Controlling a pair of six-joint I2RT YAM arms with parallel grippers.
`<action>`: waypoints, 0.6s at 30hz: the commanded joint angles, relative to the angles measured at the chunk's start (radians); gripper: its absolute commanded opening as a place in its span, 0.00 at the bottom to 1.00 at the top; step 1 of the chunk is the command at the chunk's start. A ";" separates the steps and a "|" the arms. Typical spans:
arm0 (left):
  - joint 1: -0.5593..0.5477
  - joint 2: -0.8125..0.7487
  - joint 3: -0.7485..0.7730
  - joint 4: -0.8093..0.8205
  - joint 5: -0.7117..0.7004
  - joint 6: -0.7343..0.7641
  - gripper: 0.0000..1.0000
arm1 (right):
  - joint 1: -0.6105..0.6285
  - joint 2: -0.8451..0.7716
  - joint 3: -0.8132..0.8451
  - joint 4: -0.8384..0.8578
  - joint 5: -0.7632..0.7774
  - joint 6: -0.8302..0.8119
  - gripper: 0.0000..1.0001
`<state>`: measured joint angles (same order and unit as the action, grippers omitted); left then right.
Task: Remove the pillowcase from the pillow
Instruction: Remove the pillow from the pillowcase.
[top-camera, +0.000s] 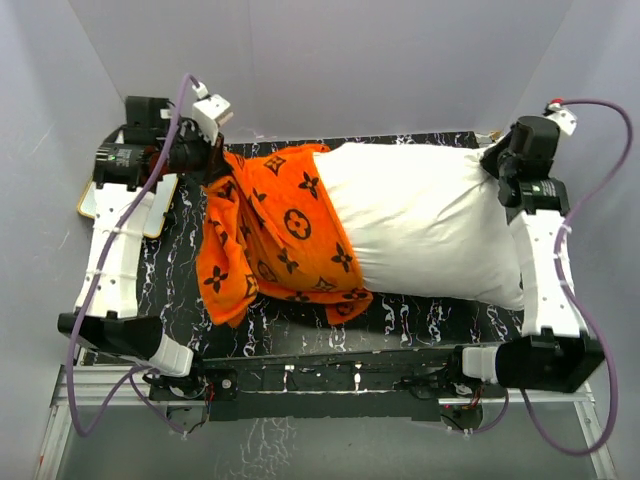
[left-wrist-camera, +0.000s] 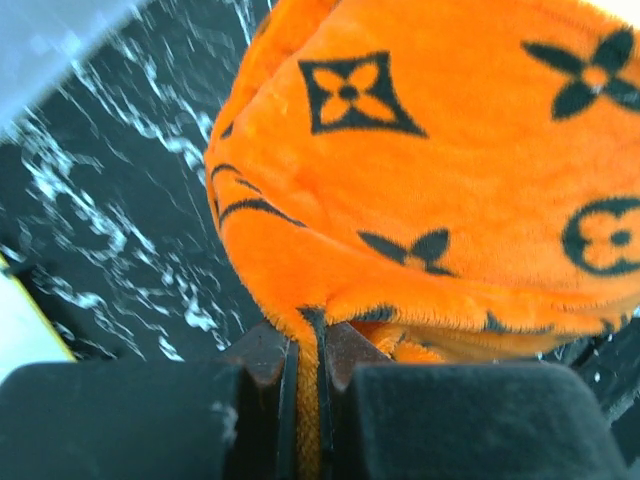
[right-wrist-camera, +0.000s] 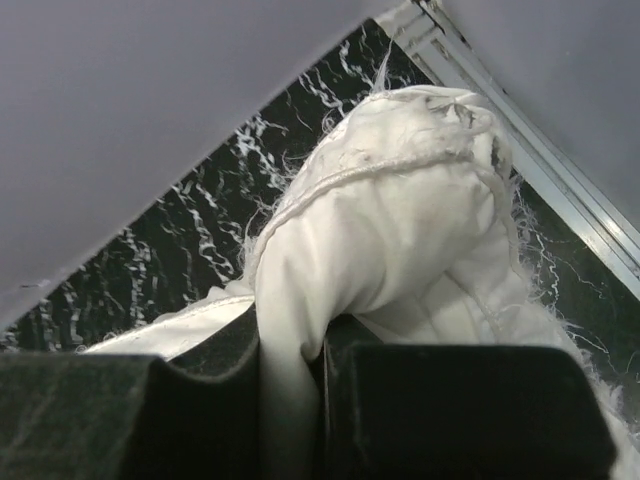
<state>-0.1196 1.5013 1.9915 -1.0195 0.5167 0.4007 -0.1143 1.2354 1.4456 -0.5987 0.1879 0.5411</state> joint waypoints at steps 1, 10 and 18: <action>0.008 0.020 -0.254 0.241 -0.135 0.007 0.00 | 0.007 0.134 -0.010 0.268 0.014 -0.061 0.08; 0.008 0.131 -0.374 0.578 -0.388 0.024 0.25 | 0.042 0.399 0.085 0.305 -0.029 -0.081 0.37; 0.008 -0.028 -0.461 0.426 -0.328 0.217 0.97 | 0.030 0.270 -0.013 0.277 0.067 -0.096 0.98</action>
<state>-0.1127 1.6493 1.5871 -0.5400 0.1490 0.4911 -0.0784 1.6348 1.4654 -0.3634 0.2089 0.4633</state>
